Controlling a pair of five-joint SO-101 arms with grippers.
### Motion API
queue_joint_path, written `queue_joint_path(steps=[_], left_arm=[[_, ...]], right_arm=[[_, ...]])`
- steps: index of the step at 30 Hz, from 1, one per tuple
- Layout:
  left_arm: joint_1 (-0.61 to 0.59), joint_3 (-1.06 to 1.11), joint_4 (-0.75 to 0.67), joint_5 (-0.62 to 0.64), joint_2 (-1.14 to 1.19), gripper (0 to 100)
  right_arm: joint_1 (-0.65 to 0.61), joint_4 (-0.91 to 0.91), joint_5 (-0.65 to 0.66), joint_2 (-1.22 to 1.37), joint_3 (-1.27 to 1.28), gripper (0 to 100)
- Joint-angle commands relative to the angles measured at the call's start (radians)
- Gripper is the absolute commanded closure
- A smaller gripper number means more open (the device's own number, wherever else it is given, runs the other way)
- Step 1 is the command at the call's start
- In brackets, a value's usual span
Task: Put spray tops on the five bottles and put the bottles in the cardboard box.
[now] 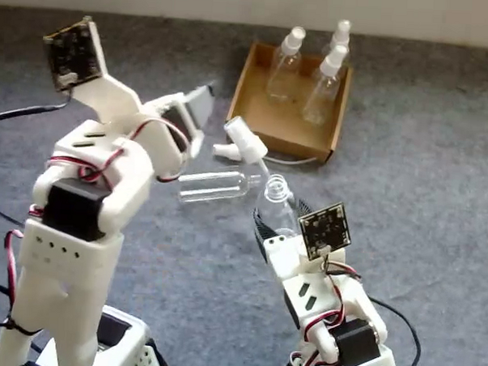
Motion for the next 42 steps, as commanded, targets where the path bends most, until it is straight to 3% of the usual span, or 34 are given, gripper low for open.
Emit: queue_joint_path(steps=[1,7,22,28,34,42], left_arm=[[0.101,-0.013,-0.086,0.012,-0.016,84],[0.205,-0.004,-0.083,0.012,-0.012,84],[0.262,0.071,-0.055,0.011,-0.01,84],[0.435,0.074,-0.054,0.005,-0.01,84],[0.44,0.077,-0.054,-0.003,-0.008,84],[0.423,-0.005,-0.048,-0.157,-0.044,84]], right_arm=[[0.015,-0.031,-0.008,0.008,-0.007,99.5],[0.016,-0.031,0.023,0.008,-0.007,99.5],[0.019,-0.031,0.025,0.008,-0.013,99.5],[0.024,-0.028,0.025,0.008,-0.01,99.5],[0.097,-0.03,0.021,0.008,-0.016,99.5],[0.102,-0.024,0.021,0.01,-0.077,99.5]])
